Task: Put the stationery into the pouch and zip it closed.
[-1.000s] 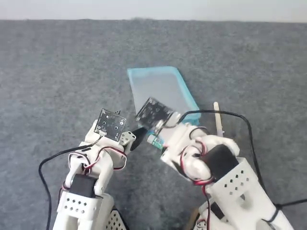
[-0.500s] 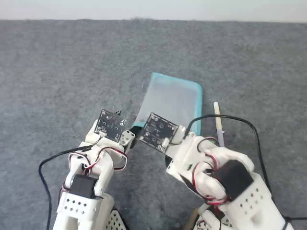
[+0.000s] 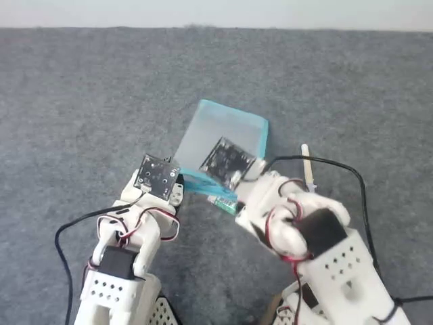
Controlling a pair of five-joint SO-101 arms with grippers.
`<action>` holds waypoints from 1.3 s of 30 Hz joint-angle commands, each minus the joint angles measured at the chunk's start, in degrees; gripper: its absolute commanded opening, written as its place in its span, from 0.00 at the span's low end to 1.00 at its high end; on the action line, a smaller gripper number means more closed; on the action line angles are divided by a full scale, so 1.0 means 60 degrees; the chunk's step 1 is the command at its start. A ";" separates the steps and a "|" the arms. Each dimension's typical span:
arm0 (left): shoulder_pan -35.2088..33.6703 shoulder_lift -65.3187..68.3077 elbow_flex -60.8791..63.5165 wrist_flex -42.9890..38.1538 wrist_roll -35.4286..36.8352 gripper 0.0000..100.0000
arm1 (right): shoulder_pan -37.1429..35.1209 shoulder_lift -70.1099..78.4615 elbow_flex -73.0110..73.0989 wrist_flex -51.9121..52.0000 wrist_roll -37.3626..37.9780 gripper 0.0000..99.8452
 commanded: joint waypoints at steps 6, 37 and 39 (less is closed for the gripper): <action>-0.1289 0.0073 -0.0447 -0.0264 0.0938 0.01 | 0.1663 0.1560 -0.0088 -0.1473 0.0044 0.01; -0.1407 0.0088 -0.0447 -0.0264 0.1172 0.01 | 0.3392 0.4110 -0.1070 -0.2029 0.0044 0.02; -0.1407 0.0088 -0.0432 -0.0264 0.1172 0.01 | 0.3392 0.4066 -0.1070 -0.1707 0.0044 0.08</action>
